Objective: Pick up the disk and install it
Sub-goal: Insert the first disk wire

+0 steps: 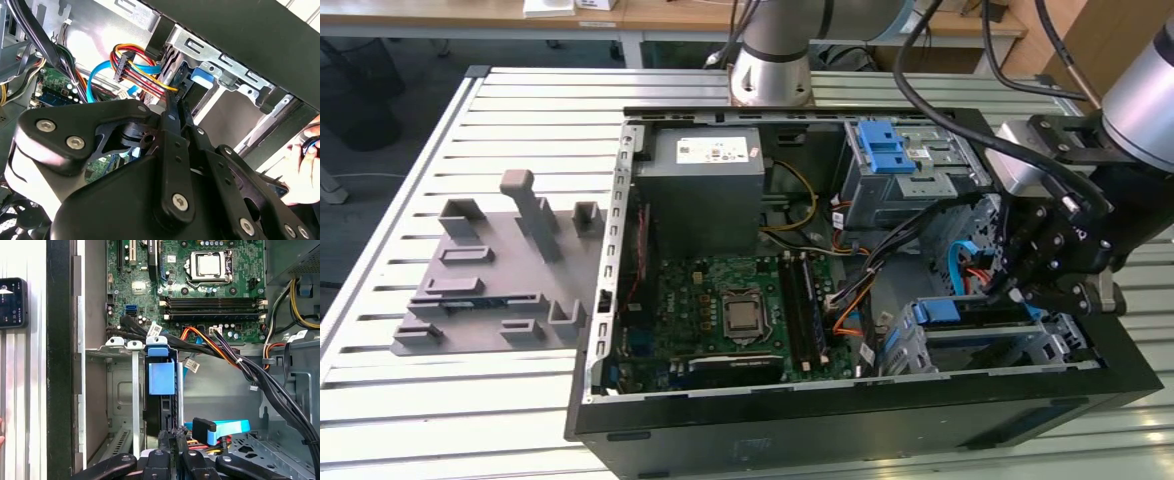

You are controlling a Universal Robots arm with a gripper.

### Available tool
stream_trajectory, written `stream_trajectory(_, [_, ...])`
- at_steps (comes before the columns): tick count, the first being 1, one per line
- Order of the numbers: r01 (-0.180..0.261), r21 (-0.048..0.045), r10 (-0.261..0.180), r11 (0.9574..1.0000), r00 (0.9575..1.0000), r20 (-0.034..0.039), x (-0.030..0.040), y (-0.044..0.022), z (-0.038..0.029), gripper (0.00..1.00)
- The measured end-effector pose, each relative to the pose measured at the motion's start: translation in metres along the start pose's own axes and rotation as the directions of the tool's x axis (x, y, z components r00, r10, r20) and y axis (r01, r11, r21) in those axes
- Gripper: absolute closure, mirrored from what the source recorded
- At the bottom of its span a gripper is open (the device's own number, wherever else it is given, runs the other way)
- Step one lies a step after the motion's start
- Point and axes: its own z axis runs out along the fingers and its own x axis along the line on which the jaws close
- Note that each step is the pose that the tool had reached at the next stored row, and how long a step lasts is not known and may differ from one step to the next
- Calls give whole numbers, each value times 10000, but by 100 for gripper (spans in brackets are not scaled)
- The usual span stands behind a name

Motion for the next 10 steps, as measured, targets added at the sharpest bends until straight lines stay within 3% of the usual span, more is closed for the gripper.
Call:
stream_trajectory(6, [0,0,0,10000,10000,6,0,0,7,83])
stream_trajectory(7, [0,0,0,10000,10000,3,0,0,-1,76])
stream_trajectory(10, [0,0,0,10000,10000,3,-1,2,-71,76])
